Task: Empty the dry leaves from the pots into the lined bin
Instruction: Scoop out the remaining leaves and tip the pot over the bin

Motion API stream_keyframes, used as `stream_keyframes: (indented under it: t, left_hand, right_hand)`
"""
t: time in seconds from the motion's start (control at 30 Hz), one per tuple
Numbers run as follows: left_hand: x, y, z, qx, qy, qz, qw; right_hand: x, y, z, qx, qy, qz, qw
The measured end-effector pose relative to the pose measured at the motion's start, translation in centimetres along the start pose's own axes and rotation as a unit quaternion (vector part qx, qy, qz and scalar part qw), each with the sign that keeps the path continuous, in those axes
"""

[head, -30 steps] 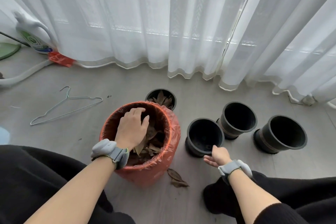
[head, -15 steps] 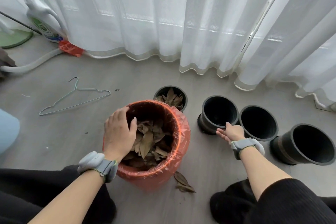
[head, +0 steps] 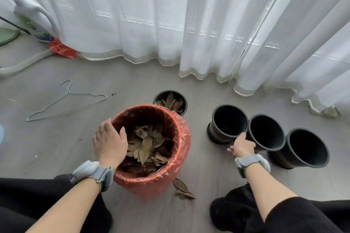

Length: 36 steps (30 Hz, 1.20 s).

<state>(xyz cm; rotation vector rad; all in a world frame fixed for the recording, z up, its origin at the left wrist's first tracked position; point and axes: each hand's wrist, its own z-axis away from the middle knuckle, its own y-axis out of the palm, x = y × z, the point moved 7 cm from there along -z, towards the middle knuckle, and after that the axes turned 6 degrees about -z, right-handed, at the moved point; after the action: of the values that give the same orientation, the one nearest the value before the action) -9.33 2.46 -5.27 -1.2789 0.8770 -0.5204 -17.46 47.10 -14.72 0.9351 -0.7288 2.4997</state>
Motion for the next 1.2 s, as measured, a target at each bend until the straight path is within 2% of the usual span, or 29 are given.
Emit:
stream_keyframes:
  t: [0.03, 0.1, 0.17, 0.2, 0.27, 0.33, 0.43, 0.5, 0.57, 0.7, 0.83, 0.9, 1.03, 1.2]
  left_hand:
    - [0.4, 0.0, 0.1, 0.005, -0.021, 0.014, 1.0]
    - [1.3, 0.2, 0.3, 0.014, -0.057, 0.029, 0.998]
    - [2.0, 0.4, 0.4, 0.029, -0.077, 0.029, 0.996]
    - [2.3, 0.5, 0.5, 0.038, -0.087, 0.027, 0.995]
    - [3.0, 0.6, 0.6, 0.052, -0.1, 0.022, 0.993]
    - [4.0, 0.4, 0.7, 0.05, -0.113, 0.028, 0.992]
    - [6.9, -0.5, 0.1, 0.023, -0.157, 0.028, 0.987]
    - [9.1, -1.0, -0.3, 0.002, -0.192, 0.031, 0.981]
    - [10.8, -1.3, -0.7, -0.011, -0.217, 0.035, 0.976]
    - [13.4, -1.7, -1.5, -0.027, -0.245, 0.035, 0.969]
    - [15.2, -1.6, -1.8, -0.038, -0.274, 0.039, 0.96]
    - [14.5, -1.4, -1.8, -0.038, -0.269, 0.045, 0.961]
    - [12.3, -1.2, -1.7, -0.032, -0.232, 0.055, 0.971]
    - [10.4, -0.2, -1.0, 0.007, -0.203, 0.052, 0.978]
  right_hand:
    - [0.2, -0.2, 1.1, -0.04, -0.043, 0.059, 0.997]
    - [0.5, 0.8, 3.5, -0.054, -0.125, 0.108, 0.985]
    - [1.4, 3.1, 5.0, -0.008, -0.198, 0.135, 0.971]
    - [2.0, 4.8, 5.6, 0.041, -0.239, 0.17, 0.955]
    - [2.8, 8.5, 6.6, 0.154, -0.315, 0.262, 0.899]
    - [3.2, 11.8, 7.6, 0.221, -0.382, 0.374, 0.816]
    - [2.8, 17.0, 8.7, 0.279, -0.424, 0.498, 0.703]
    - [2.5, 19.5, 8.6, 0.291, -0.429, 0.548, 0.656]
    - [2.4, 21.1, 7.9, 0.278, -0.432, 0.588, 0.625]
    - [2.6, 22.5, 7.2, 0.23, -0.466, 0.601, 0.607]
    - [1.1, 22.2, 7.6, 0.247, -0.468, 0.594, 0.606]
    - [0.0, 20.9, 7.9, 0.263, -0.461, 0.6, 0.599]
    - [-2.1, 16.6, 9.0, 0.267, -0.465, 0.632, 0.56]
    - [-5.7, 9.6, 8.7, 0.273, -0.397, 0.674, 0.561]
